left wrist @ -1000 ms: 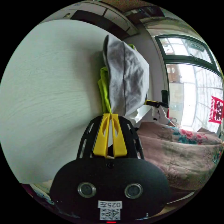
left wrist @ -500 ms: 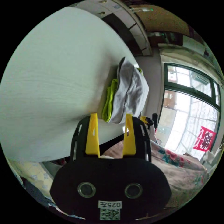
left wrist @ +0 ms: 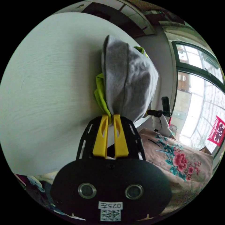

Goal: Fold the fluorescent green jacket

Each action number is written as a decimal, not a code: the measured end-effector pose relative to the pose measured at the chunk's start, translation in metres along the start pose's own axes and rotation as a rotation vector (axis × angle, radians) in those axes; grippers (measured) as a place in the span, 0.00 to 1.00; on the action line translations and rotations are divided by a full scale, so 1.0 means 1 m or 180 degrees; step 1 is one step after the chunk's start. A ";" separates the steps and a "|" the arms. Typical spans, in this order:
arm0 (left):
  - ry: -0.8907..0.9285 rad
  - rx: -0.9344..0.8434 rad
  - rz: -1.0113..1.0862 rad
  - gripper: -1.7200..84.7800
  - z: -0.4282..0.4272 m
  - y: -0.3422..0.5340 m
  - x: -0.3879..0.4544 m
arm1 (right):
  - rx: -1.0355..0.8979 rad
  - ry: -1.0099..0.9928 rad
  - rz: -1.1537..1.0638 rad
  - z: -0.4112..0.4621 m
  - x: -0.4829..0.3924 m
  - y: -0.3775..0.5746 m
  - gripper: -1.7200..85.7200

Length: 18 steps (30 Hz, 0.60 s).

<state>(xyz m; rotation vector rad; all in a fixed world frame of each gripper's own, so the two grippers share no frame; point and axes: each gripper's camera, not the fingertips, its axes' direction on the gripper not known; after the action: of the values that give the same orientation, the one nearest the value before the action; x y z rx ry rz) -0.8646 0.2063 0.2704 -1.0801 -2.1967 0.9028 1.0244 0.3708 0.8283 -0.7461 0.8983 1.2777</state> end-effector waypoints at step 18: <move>0.1689 0.2366 -0.0429 0.00 -0.394 0.358 -0.248 | -0.1726 -0.1806 -0.0390 0.283 -0.288 -0.127 0.06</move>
<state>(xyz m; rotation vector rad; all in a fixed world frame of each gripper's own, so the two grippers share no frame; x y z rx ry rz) -0.2875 0.2965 0.2124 -0.6836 -1.3080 1.0879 1.1744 0.4624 1.2138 -0.7760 0.0392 1.5302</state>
